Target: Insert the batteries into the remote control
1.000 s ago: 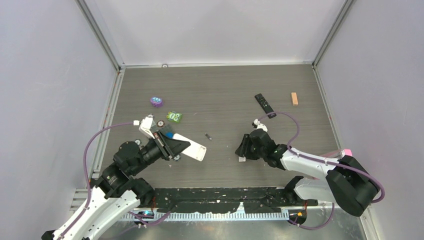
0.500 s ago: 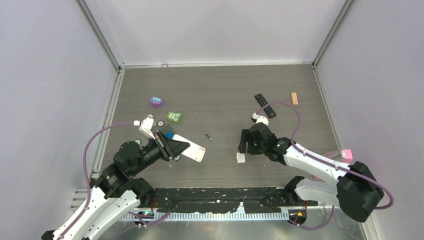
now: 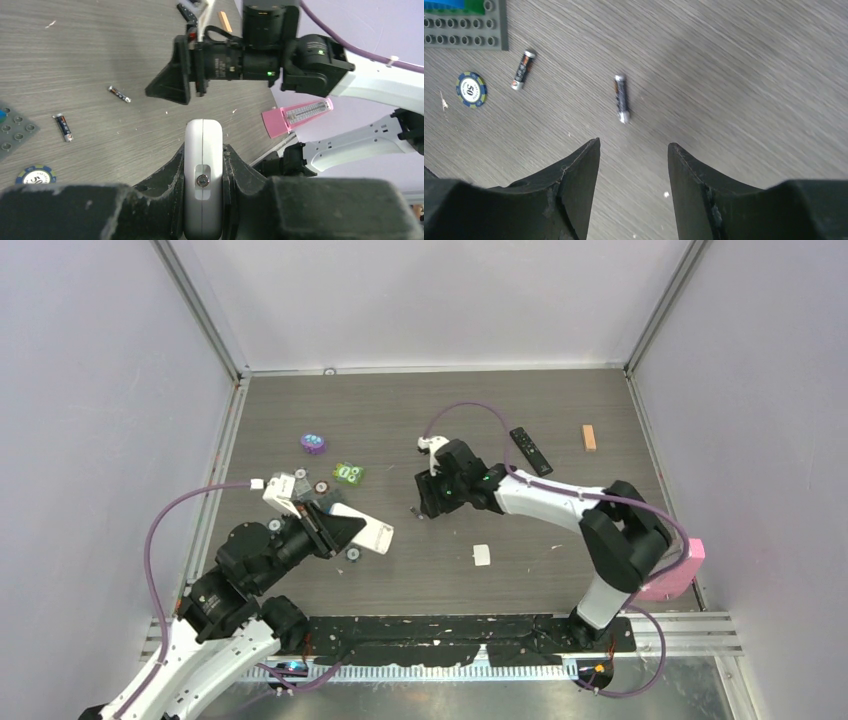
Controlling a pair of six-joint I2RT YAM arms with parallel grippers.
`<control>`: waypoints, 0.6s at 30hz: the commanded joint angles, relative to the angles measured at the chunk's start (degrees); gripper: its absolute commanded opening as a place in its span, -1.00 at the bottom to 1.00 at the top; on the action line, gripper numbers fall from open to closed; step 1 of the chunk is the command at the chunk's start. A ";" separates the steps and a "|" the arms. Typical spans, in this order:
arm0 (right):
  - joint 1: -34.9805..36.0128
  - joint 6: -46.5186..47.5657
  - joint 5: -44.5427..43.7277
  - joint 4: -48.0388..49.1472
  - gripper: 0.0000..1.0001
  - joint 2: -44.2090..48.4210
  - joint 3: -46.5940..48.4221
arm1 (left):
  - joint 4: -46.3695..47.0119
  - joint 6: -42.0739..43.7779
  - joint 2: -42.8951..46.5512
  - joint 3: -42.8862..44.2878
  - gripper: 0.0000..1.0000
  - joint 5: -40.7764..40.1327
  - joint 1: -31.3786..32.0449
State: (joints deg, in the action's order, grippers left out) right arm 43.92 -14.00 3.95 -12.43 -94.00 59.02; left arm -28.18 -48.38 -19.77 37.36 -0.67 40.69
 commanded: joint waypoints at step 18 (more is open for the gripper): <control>4.86 6.32 -1.42 -1.89 -0.39 -14.94 13.07 | -2.92 5.01 1.08 4.65 -1.00 -2.29 -0.43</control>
State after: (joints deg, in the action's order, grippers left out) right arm 47.66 -9.08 4.73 -13.43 -108.03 69.19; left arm -31.81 -43.09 -19.55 40.45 -1.45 40.47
